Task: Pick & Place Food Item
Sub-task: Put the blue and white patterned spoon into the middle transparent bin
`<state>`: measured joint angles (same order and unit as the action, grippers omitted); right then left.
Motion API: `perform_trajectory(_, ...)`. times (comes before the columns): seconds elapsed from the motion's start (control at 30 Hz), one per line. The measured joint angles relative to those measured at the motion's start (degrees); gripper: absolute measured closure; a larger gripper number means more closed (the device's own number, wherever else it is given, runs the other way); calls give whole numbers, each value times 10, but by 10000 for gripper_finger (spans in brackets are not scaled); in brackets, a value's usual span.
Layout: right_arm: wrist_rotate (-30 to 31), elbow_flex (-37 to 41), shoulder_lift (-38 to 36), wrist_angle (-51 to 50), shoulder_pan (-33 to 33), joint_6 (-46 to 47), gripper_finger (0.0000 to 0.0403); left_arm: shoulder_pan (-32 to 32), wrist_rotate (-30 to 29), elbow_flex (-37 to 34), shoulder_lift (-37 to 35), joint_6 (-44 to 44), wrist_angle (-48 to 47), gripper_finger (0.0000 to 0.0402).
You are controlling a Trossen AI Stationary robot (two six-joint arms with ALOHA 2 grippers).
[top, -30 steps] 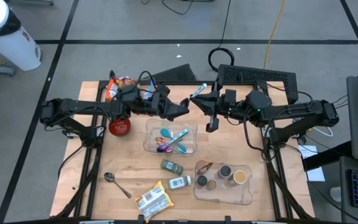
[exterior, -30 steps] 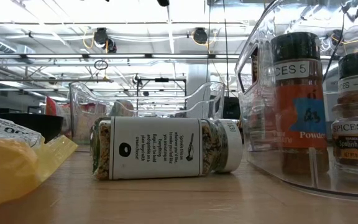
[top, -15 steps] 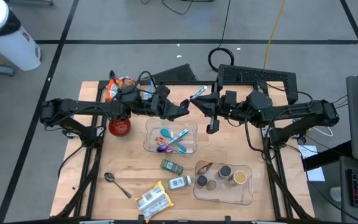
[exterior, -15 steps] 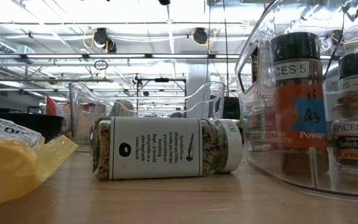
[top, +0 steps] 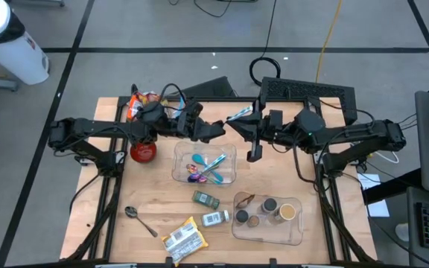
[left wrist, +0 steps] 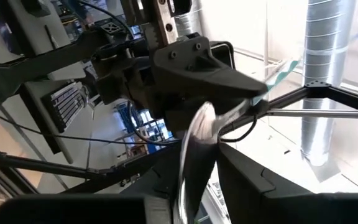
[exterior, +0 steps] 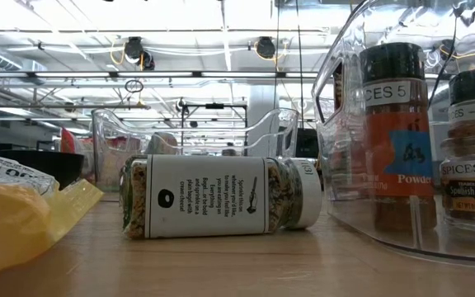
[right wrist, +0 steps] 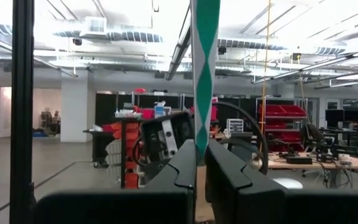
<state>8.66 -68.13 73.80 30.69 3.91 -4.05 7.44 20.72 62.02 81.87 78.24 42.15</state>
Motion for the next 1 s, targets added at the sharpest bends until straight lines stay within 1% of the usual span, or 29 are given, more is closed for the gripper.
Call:
perform_trajectory(0.23, -2, 0, 0, -2, 0, 1, 397, 0, -6, 0, 0, -1, 20, 309)
perform_trajectory(0.87, 3, 1, -1, -8, 11, -13, 397, 6, -6, 0, -1, -2, 24, 309)
perform_trajectory(1.0, 3, 1, -1, -8, 11, -13, 396, 6, -6, 1, -1, -15, 23, 309)
